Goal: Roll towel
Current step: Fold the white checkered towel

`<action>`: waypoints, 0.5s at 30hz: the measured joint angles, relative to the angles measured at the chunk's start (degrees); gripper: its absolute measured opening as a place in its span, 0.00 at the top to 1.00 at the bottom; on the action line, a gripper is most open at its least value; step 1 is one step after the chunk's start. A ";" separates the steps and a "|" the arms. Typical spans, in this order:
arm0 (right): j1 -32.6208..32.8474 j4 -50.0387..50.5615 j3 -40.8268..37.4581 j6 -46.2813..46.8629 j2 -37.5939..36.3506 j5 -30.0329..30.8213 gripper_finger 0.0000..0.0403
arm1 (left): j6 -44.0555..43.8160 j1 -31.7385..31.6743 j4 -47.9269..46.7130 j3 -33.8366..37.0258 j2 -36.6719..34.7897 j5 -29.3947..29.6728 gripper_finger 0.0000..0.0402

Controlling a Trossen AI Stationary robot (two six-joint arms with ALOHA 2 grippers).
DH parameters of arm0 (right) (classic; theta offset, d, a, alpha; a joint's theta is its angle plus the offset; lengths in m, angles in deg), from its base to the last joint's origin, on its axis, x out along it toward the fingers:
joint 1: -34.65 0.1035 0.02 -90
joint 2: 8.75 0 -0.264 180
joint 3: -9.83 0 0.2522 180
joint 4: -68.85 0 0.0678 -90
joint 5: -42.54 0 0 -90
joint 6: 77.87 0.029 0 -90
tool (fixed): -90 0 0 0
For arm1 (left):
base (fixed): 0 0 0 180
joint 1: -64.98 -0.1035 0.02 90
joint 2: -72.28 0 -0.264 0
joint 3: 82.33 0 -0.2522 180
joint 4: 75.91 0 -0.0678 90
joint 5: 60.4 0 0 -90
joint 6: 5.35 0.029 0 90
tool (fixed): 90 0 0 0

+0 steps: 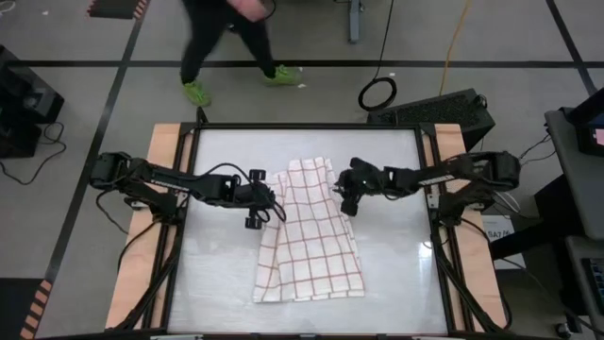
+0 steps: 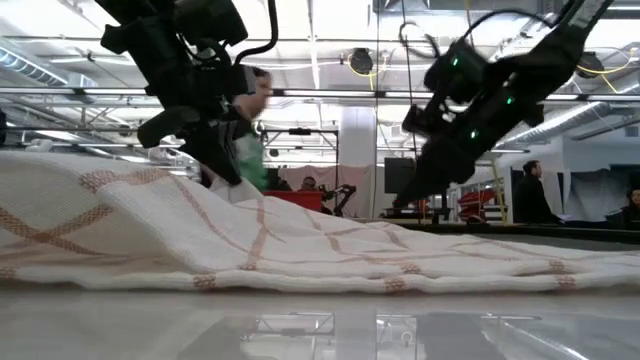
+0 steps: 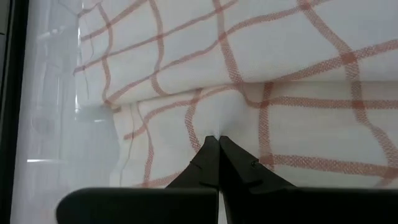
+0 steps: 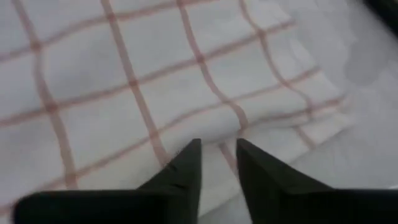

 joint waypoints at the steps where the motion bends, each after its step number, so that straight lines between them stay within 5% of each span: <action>1: -0.64 -0.27 0.01 0.01 1.42 -0.67 0.85 | 0.01 -0.04 -0.16 0.00 -0.12 0.02 1.00; 4: -1.27 -2.34 -0.02 0.05 5.12 -3.08 0.97 | 0.15 -0.04 -0.01 0.00 -0.16 0.04 1.00; 15: -1.25 2.82 0.45 5.72 8.81 0.58 0.99 | -0.03 0.85 -4.44 -0.02 -0.18 0.56 1.00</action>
